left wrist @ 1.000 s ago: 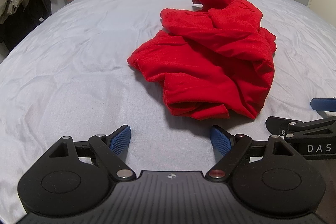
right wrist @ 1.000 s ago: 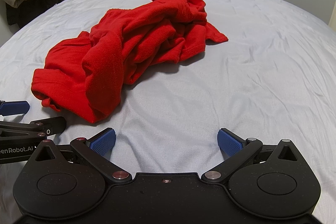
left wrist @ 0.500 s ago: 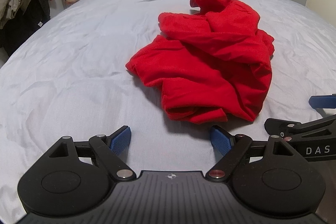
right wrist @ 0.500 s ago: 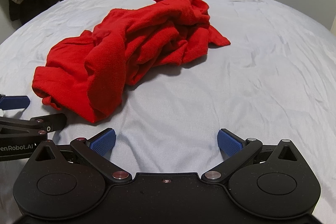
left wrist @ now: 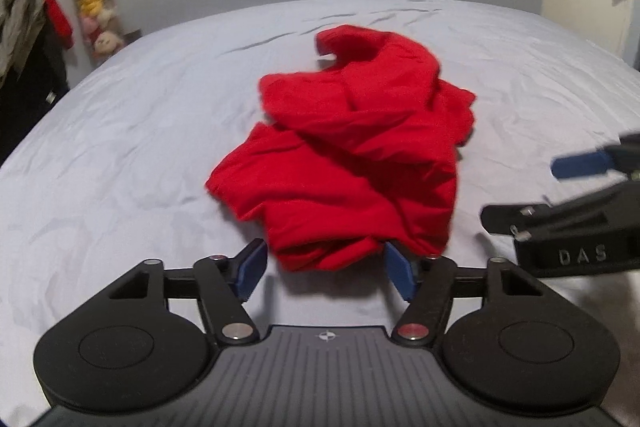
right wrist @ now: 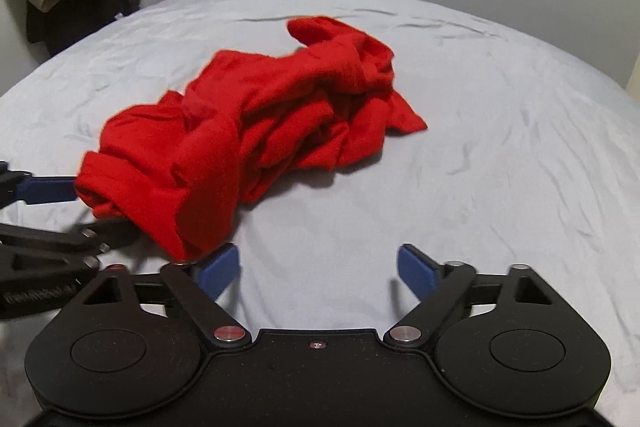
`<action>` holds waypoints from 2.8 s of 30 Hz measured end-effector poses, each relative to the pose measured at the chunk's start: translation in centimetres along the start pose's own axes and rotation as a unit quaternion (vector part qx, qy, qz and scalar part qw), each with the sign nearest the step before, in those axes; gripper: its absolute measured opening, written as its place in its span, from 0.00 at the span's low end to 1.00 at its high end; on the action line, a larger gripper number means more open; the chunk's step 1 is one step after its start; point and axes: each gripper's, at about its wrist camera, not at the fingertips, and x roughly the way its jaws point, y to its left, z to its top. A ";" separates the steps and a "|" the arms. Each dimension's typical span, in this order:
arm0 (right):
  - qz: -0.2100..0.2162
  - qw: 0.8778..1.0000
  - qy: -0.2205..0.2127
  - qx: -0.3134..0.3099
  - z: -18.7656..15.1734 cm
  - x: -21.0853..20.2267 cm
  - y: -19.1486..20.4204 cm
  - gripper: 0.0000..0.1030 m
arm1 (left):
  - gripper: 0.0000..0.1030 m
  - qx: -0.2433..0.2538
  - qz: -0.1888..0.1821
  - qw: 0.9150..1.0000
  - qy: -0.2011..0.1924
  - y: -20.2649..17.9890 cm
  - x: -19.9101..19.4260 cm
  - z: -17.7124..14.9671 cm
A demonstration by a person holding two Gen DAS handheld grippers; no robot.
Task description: Fold clothes
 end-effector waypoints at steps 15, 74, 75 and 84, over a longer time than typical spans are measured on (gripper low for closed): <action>0.118 0.988 0.004 -0.101 12.1 0.5 1.9 0.59 | 0.17 0.022 -0.076 0.997 0.005 2.3 0.6 1.3; 0.102 0.795 0.267 -0.535 14.8 0.9 -6.8 0.21 | 0.15 0.056 -0.073 0.996 0.003 6.7 -1.5 0.6; 0.102 0.800 0.274 -0.524 13.7 0.3 -7.9 0.21 | 0.15 0.061 -0.068 0.996 0.005 6.5 -1.5 0.7; 0.109 0.852 0.271 -0.434 5.4 -1.2 -14.6 0.21 | 0.26 0.102 -0.041 0.994 0.021 5.4 -2.7 1.1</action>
